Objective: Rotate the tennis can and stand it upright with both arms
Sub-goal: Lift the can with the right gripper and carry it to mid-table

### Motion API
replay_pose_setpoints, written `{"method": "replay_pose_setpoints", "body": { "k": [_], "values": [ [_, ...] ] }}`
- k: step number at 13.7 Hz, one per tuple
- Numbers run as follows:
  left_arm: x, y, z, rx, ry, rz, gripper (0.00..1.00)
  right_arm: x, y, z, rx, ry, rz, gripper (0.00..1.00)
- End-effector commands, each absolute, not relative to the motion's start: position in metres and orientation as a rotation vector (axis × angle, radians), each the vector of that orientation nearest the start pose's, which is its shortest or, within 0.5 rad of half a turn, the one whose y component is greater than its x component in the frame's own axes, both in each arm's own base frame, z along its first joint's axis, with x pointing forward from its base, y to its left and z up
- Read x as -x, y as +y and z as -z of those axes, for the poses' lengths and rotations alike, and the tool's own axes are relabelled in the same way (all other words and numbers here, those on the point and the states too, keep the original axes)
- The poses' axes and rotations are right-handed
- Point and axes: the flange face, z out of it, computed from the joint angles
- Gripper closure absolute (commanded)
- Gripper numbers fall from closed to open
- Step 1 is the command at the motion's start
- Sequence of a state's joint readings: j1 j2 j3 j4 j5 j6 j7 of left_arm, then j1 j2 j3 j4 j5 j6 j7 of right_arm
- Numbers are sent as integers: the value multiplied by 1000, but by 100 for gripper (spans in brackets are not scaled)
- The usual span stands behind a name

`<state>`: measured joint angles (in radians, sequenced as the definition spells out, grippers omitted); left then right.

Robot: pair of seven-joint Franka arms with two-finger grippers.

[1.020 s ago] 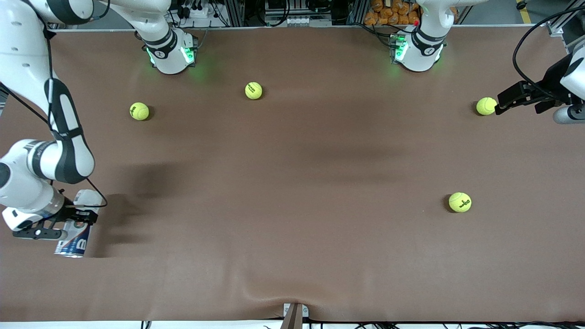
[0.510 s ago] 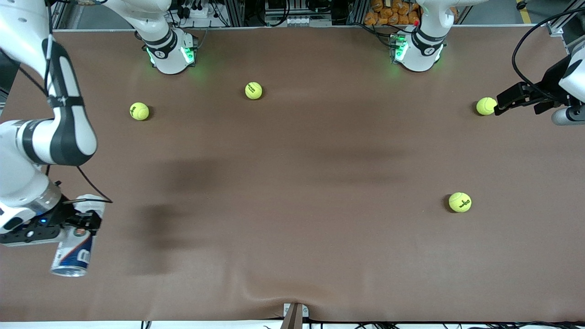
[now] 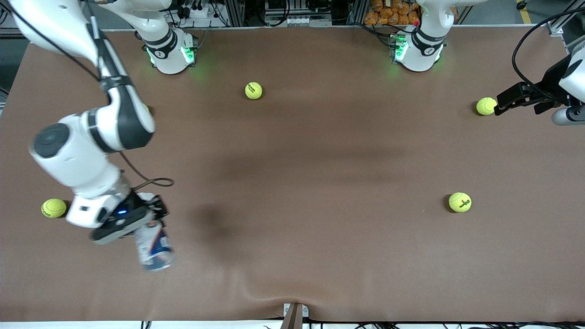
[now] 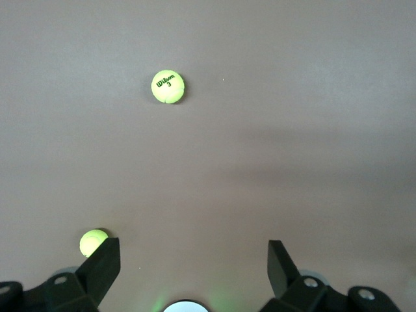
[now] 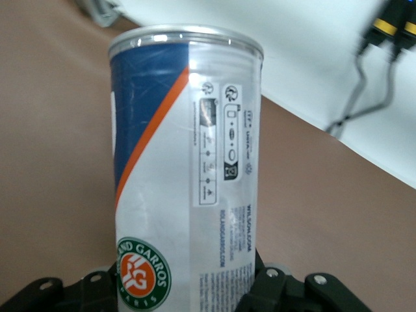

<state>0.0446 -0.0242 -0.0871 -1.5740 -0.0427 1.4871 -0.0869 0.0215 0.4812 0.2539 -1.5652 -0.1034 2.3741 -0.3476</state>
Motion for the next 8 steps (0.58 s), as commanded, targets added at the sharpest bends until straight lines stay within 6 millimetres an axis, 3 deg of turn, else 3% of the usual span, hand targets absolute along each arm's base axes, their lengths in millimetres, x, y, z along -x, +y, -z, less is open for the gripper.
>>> {"method": "replay_pose_setpoints", "body": {
  "k": [1, 3, 8],
  "values": [
    [-537, -27, -631, 3195, -48, -118, 0, -678, 246, -393, 2818, -1276, 520, 36],
    [-537, -25, -631, 3195, -43, -117, 0, -656, 291, -386, 2732, -1459, 489, 36],
    [-538, -26, -629, 3205, -25, -123, 0, -632, 341, -339, 2504, -1849, 385, 37]
  ]
}}
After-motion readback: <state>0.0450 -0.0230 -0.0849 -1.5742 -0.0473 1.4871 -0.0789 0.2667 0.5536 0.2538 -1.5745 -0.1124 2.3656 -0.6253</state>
